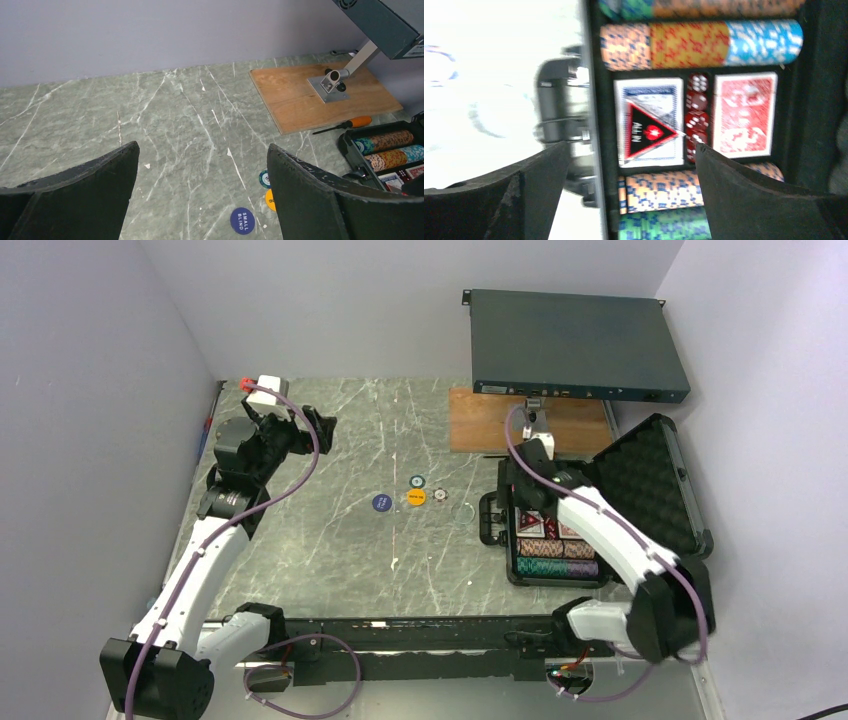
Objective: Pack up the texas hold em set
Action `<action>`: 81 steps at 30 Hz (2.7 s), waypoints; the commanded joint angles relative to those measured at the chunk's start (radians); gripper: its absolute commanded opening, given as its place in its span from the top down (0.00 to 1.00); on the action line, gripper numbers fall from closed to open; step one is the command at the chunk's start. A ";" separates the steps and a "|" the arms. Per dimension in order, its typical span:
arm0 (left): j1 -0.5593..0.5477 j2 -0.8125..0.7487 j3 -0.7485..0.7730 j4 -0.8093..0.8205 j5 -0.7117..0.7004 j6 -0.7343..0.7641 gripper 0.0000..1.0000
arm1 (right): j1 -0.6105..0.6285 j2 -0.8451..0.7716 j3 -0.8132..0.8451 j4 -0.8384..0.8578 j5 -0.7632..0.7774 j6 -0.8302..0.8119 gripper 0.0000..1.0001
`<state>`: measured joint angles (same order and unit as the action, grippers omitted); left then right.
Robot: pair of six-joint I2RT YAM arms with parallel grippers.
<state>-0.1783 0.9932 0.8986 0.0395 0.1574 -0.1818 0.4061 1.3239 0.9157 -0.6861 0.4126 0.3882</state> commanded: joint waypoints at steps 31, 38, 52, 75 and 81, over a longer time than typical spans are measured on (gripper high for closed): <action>-0.007 -0.014 0.038 0.040 0.042 -0.047 0.01 | 0.222 -0.023 -0.092 0.526 -0.352 -0.138 0.00; -0.007 -0.010 0.040 0.038 0.036 -0.039 0.01 | 0.234 0.290 0.097 0.404 -0.328 -0.244 0.00; -0.006 0.002 0.043 0.041 0.059 -0.052 0.01 | 0.210 0.367 0.065 0.392 -0.361 -0.269 0.05; -0.006 0.009 0.042 0.040 0.061 -0.054 0.01 | 0.214 0.386 0.069 0.412 -0.339 -0.256 0.49; -0.006 0.010 0.043 0.041 0.061 -0.054 0.01 | 0.221 0.231 0.039 0.430 -0.343 -0.229 0.68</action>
<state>-0.1814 0.9993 0.8986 0.0402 0.2050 -0.2272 0.6197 1.6966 0.9596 -0.2913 0.0551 0.1337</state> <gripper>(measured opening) 0.992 0.589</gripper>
